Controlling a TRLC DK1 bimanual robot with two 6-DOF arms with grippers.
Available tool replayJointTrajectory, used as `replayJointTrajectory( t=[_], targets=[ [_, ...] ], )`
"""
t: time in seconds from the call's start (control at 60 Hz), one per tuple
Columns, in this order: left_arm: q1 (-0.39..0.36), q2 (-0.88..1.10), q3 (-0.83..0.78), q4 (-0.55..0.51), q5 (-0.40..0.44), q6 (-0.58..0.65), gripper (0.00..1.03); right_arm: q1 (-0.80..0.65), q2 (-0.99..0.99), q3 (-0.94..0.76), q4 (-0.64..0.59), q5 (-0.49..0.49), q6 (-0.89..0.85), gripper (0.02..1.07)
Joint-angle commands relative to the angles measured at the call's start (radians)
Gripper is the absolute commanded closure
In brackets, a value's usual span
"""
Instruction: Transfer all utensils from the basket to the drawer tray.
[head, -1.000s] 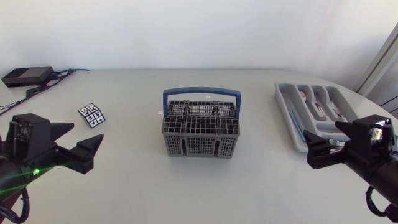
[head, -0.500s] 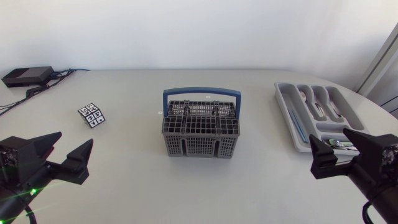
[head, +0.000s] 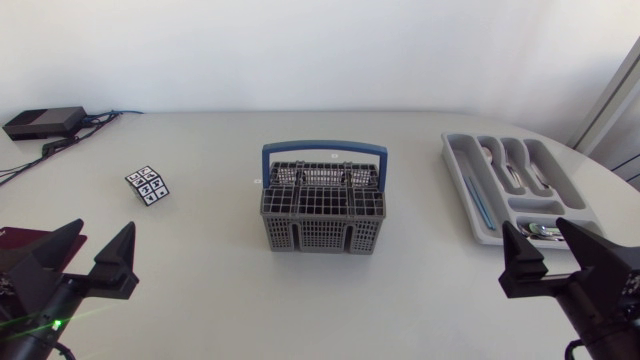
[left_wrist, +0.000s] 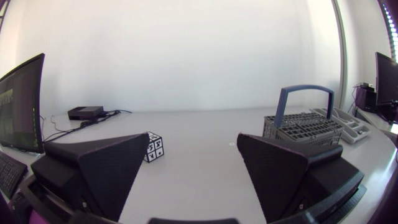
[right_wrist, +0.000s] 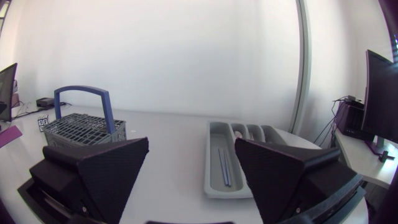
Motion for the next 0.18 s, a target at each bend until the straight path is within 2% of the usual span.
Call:
replayJointTrajectory(
  t=[0.0,0.167],
  targets=[
    [0.008,-0.021,-0.044,0.001,-0.002,-0.031,0.05,-0.009,-0.017,-0.025,0.018,0.006,0.035,0.07],
    [0.008,-0.021,-0.044,0.001,-0.002,-0.031,0.05,-0.009,-0.017,-0.025,0.018,0.006,0.035,0.07]
  ],
)
